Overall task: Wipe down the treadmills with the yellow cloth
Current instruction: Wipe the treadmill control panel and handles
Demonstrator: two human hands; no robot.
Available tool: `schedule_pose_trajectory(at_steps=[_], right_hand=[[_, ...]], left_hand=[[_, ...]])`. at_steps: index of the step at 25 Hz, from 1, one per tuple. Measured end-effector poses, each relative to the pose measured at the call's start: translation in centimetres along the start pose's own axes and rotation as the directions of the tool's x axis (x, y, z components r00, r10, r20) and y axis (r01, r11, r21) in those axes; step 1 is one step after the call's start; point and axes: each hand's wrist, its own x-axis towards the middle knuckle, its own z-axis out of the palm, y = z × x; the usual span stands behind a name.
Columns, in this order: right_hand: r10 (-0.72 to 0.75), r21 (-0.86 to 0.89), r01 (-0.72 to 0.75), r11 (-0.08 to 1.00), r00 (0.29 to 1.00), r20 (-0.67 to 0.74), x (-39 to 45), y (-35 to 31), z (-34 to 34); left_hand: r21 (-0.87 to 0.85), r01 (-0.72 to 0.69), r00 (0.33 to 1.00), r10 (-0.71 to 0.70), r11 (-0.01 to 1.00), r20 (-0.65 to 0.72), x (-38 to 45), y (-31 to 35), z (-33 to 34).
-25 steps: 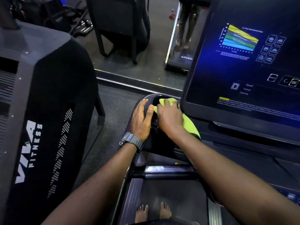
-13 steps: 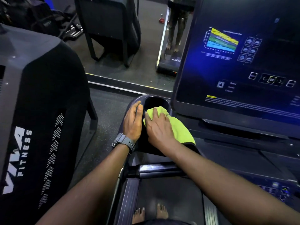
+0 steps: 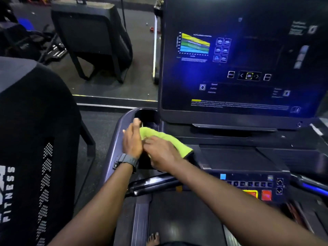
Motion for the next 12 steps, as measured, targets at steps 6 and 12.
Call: schedule_pose_trajectory(at_steps=[6, 12], right_hand=[[-0.175, -0.244, 0.312, 0.918, 0.873, 0.456, 0.2, 4.2, -3.6], [-0.162, -0.168, 0.264, 0.950, 0.875, 0.456, -3.2, 3.9, -4.8]], left_hand=[[-0.031, 0.087, 0.996, -0.087, 0.996, -0.004, -1.0, -0.5, -2.4], [0.126, 0.050, 0.998, -0.046, 0.991, -0.033, -7.8, 2.6, 0.5]])
